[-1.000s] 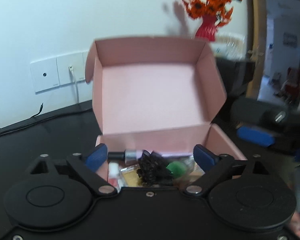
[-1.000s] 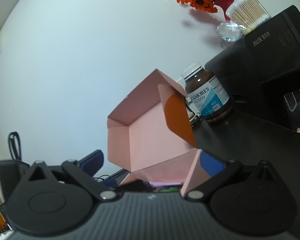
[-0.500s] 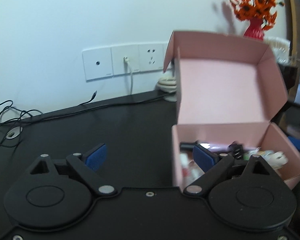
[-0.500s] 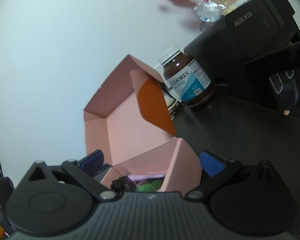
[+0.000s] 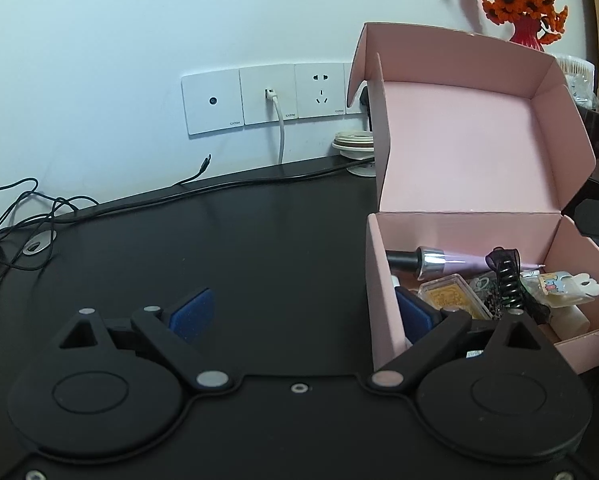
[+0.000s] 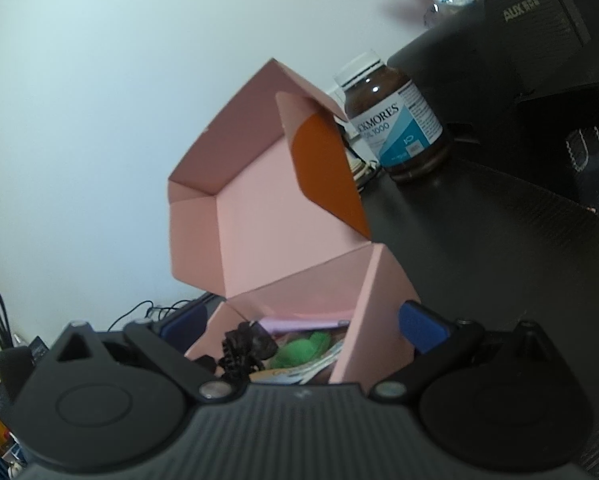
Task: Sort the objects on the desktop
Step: 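Pull the left tool back out of the pink box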
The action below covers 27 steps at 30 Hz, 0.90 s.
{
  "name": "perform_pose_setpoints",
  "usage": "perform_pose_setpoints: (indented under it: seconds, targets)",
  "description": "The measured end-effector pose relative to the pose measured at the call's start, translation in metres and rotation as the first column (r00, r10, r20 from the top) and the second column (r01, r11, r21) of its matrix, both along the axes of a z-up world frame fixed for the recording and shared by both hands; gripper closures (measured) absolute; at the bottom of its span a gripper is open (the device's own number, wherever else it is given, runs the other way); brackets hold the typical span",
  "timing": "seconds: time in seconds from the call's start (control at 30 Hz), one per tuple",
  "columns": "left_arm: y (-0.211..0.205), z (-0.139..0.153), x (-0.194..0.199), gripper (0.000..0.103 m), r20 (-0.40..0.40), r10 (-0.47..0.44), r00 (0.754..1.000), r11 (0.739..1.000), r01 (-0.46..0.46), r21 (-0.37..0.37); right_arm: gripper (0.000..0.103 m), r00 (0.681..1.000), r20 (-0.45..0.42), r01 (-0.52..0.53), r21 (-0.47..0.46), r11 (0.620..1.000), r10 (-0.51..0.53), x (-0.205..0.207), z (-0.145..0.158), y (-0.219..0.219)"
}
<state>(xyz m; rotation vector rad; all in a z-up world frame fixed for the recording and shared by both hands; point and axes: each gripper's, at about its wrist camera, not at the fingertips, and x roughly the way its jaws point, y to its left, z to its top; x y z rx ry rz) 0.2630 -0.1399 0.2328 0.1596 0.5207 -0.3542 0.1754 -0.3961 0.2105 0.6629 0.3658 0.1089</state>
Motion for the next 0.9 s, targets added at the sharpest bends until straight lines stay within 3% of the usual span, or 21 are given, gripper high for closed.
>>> perform_pose_setpoints:
  seconds: [0.43,0.9]
  targets:
    - [0.038,-0.001,0.003,0.007,-0.026,0.031,0.999,0.999,-0.032,-0.035,0.001,0.990,-0.104,-0.114,-0.223,0.968,0.093,0.027,0.008,0.045]
    - [0.103,-0.007,0.024,0.009,-0.096,0.142,0.985,0.982,-0.152,-0.108,0.001,0.965,-0.180,-0.238,-0.288,0.928,0.192,0.077,0.015,0.117]
